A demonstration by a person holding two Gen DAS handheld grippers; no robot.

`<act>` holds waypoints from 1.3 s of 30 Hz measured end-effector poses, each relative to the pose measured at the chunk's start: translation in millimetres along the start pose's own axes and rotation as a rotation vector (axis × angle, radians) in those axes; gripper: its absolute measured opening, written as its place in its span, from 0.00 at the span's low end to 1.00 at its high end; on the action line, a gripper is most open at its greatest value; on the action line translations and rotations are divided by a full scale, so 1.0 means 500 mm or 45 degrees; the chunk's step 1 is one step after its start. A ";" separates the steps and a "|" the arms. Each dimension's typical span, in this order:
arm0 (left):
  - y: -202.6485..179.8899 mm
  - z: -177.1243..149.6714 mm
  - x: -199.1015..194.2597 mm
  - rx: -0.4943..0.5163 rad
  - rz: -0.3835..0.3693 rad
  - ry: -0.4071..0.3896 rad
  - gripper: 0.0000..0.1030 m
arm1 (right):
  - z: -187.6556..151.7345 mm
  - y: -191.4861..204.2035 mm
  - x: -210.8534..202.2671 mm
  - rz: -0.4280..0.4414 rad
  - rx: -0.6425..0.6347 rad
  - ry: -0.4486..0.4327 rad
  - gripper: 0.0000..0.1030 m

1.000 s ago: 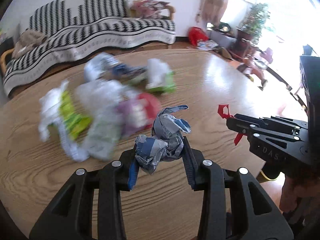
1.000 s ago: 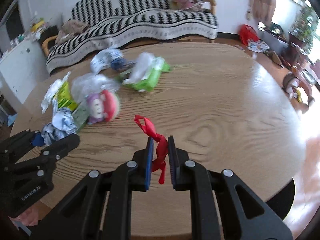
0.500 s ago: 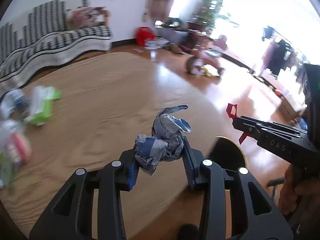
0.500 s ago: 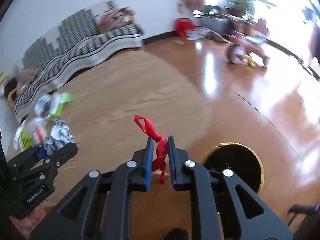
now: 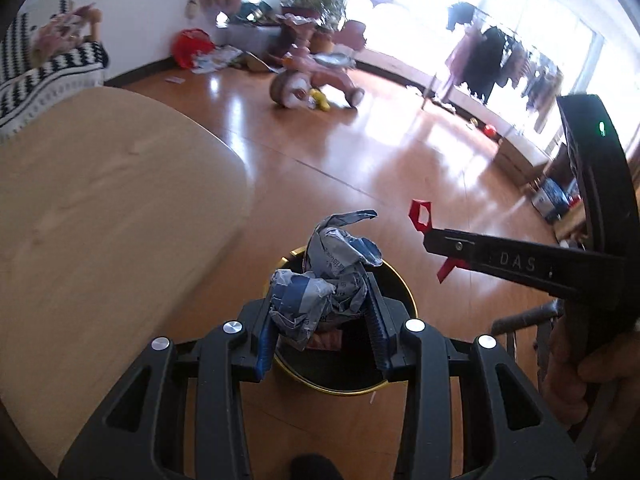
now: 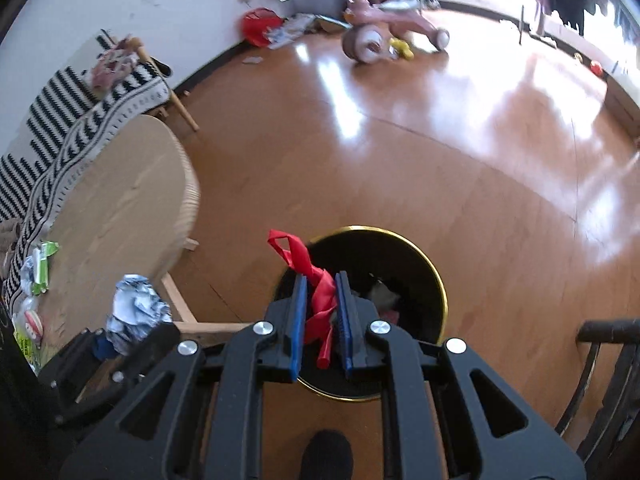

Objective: Collect trash
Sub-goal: 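Carry the foil and red ribbon to the black bin and release both, then swing both open tools back over the table toward the plastic bags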

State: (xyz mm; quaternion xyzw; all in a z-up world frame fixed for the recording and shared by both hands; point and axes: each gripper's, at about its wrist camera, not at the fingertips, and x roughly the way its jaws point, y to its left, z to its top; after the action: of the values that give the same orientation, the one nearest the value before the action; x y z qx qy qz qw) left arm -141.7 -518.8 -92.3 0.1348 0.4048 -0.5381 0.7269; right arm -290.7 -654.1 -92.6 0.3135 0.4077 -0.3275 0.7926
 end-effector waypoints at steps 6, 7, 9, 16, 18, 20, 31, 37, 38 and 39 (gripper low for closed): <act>-0.017 -0.010 0.053 -0.005 -0.020 0.061 0.37 | -0.006 -0.026 0.018 0.002 0.036 0.040 0.15; -0.013 -0.008 0.056 -0.008 -0.025 0.067 0.37 | -0.006 -0.029 0.019 0.001 0.037 0.042 0.15; -0.013 -0.007 0.067 -0.014 -0.033 0.081 0.37 | -0.008 -0.032 0.020 0.003 0.041 0.046 0.15; -0.016 -0.010 0.088 -0.016 -0.057 0.111 0.51 | 0.000 -0.039 0.021 0.007 0.052 0.045 0.15; -0.016 -0.007 0.087 -0.025 -0.057 0.104 0.67 | 0.001 -0.044 0.022 0.002 0.071 0.047 0.30; -0.013 -0.010 0.081 -0.034 -0.054 0.090 0.69 | 0.002 -0.050 0.017 0.001 0.089 0.022 0.66; -0.003 -0.006 0.041 -0.056 -0.019 0.050 0.80 | 0.005 -0.026 -0.007 0.022 0.087 -0.041 0.69; 0.062 -0.001 -0.062 -0.087 0.052 -0.023 0.83 | 0.008 0.074 -0.033 0.078 -0.004 -0.090 0.70; 0.082 -0.001 -0.087 -0.101 0.076 -0.040 0.84 | 0.010 0.091 -0.038 0.089 -0.021 -0.096 0.70; 0.096 -0.002 -0.106 -0.112 0.097 -0.054 0.85 | 0.009 0.114 -0.042 0.103 -0.041 -0.103 0.70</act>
State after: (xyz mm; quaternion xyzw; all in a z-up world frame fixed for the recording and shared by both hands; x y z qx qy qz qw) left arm -104.1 -464.1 -65.6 0.1064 0.4072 -0.4946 0.7604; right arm -254.0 -618.2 -59.7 0.3035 0.3677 -0.3009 0.8259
